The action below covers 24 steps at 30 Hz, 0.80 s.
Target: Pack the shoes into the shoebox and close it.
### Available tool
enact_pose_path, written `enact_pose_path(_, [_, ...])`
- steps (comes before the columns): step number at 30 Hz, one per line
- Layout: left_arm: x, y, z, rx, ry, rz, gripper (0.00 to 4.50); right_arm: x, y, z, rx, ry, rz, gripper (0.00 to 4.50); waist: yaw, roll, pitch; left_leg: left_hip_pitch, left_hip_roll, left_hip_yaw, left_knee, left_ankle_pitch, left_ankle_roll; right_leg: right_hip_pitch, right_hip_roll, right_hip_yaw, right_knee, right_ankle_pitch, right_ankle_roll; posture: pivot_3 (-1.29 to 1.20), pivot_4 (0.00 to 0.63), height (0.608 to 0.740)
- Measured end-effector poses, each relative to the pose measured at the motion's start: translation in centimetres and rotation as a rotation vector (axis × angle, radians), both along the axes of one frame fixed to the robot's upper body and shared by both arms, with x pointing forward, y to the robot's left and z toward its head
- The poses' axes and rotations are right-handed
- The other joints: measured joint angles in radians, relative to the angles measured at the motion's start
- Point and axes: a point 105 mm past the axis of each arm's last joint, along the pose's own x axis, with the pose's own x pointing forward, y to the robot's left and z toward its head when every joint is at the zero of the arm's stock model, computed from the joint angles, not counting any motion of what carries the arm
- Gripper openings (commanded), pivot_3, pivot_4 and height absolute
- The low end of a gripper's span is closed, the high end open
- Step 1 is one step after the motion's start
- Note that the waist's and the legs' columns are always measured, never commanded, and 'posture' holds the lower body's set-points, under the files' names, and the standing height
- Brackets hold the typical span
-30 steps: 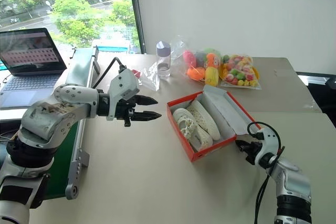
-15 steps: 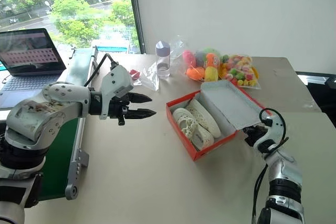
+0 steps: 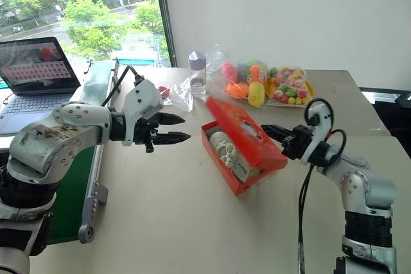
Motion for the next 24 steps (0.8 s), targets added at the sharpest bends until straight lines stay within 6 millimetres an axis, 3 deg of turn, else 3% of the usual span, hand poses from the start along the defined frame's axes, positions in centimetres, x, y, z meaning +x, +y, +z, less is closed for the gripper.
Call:
enact_pose_path(5, [0.1,0.3,-0.3,-0.005,0.004,0.02,2.39,0.9,3.3,2.1,-0.078,-0.052,0.114,0.07,0.002,0.0,0.0,-0.001,0.0,0.0,0.0,0.0,0.0,0.0,0.0,-0.001,0.0,0.0,0.0,0.0,0.15,0.74])
enact_pose_path(8, [0.2,0.5,-0.3,-0.008,0.002,0.032,2.39,1.6,5.2,1.8,-0.123,-0.037,0.175,0.07,0.002,0.0,0.0,-0.001,0.0,0.0,0.0,0.0,0.0,-0.001,0.0,-0.001,-0.001,0.001,0.001,0.0,0.15,0.74])
enact_pose_path(12, [0.1,0.7,-0.4,-0.011,-0.006,0.049,2.39,2.4,7.3,-0.4,-0.202,0.031,0.262,0.07,0.002,-0.001,0.0,-0.002,0.0,0.0,0.0,0.0,0.001,-0.001,0.0,-0.002,-0.001,0.001,0.002,0.0,0.15,0.74])
enact_pose_path(18, [-0.2,1.3,-0.7,-0.008,-0.007,0.094,2.39,3.7,6.8,-5.2,-0.396,0.129,0.283,0.07,0.006,-0.001,0.0,-0.003,-0.001,0.0,0.001,-0.001,0.001,-0.001,-0.001,-0.002,-0.001,0.0,0.002,0.0,0.15,0.74])
enact_pose_path(24, [-0.6,1.4,-0.7,-0.01,-0.012,0.111,2.39,4.2,7.4,-5.7,-0.599,0.04,0.356,0.07,0.004,-0.002,-0.001,0.004,0.0,0.0,0.001,0.0,0.0,0.003,0.0,-0.002,0.001,-0.001,0.0,0.0,0.15,0.74])
